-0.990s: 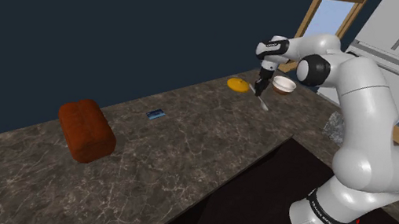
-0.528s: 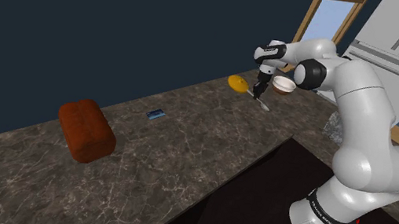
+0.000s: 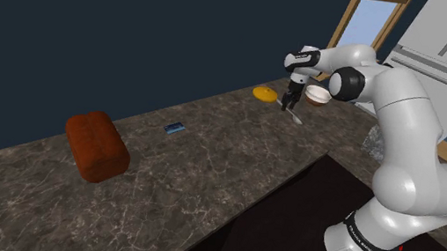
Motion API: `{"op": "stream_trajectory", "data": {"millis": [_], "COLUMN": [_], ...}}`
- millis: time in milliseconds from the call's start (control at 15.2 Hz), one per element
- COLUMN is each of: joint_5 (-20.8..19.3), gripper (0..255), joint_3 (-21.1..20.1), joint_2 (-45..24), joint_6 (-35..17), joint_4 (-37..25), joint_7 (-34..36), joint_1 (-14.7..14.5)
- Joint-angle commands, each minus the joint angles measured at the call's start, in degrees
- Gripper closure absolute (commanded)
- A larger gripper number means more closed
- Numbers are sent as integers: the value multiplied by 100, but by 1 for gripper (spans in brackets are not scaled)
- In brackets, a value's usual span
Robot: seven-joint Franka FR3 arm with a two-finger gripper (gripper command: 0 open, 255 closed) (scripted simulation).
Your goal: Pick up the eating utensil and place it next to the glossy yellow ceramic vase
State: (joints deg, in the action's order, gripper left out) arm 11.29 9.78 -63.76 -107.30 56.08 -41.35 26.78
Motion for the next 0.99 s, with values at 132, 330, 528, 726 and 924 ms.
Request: {"op": "stream_trajectory", "data": {"millis": [132,330,528,726,924], "joint_5": [1,-31,-39,-39,-39], "gripper": [0,0,0,0,0], "joint_3": [1,19,22,22,22], "joint_2": [41,132,136,135,135], "joint_6": [-35,472,620,621,621], "joint_4": [81,-341,-487,-490,-490], "joint_7": [-6,32,44,44,44], "joint_1": [-9,35,50,51,51]}}
